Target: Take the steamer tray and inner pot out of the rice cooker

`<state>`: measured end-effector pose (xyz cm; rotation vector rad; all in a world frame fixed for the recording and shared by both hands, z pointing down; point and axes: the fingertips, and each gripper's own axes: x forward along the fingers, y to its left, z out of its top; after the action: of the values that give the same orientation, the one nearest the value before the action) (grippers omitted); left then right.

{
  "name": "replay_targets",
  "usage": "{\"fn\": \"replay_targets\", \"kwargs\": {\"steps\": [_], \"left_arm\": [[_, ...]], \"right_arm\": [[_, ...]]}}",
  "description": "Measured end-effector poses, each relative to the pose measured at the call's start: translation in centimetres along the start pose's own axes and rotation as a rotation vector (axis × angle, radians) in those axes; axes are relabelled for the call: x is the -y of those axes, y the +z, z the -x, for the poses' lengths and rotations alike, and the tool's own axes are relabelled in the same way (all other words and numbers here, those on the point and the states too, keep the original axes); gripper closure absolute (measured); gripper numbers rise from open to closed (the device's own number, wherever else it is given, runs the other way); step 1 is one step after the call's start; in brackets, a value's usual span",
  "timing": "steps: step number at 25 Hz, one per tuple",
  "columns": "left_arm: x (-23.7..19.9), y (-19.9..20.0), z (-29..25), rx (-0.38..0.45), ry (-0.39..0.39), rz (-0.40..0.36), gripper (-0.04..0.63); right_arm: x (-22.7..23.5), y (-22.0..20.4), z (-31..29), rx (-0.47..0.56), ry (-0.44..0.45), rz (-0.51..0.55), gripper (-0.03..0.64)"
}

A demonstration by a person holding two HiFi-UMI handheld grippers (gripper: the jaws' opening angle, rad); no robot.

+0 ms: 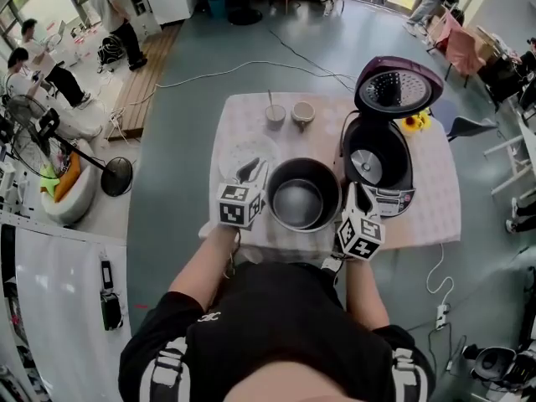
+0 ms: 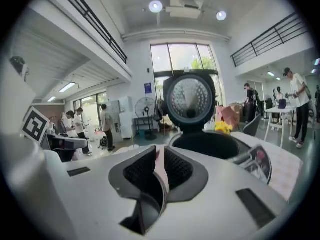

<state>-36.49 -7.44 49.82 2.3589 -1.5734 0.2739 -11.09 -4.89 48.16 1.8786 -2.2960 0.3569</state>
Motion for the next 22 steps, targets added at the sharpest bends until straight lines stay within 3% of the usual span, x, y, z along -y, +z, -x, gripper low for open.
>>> {"fn": "replay_targets", "kwargs": {"steps": [2, 7, 11, 15, 22], "left_arm": [[0.1, 3.6, 1.2, 0.090, 0.022, -0.043, 0.540], [0.9, 11.1, 5.4, 0.277, 0.054, -0.056, 0.541], [1.5, 13.9, 9.0, 0.337, 0.137, -0.130, 0.584], [1.8, 14.0, 11.5, 0.351, 0.174, -0.168, 0.592], [0.7, 13.6, 13.4, 0.359, 0.235, -0.157, 0.592]], "right_arm": [[-0.7, 4.3, 0.4, 0.114, 0.019, 0.040, 0.581], [-3.8, 13.7, 2.6, 0.368, 0.097, 0.112, 0.583], [-7.2, 18.3, 4.5, 0.514, 0.168, 0.116, 0.618], [-10.2, 18.7, 5.3, 0.541, 0.269, 0.092, 0.620], [-12.0, 17.0, 4.8, 0.490, 0.324, 0.084, 0.620]]}}
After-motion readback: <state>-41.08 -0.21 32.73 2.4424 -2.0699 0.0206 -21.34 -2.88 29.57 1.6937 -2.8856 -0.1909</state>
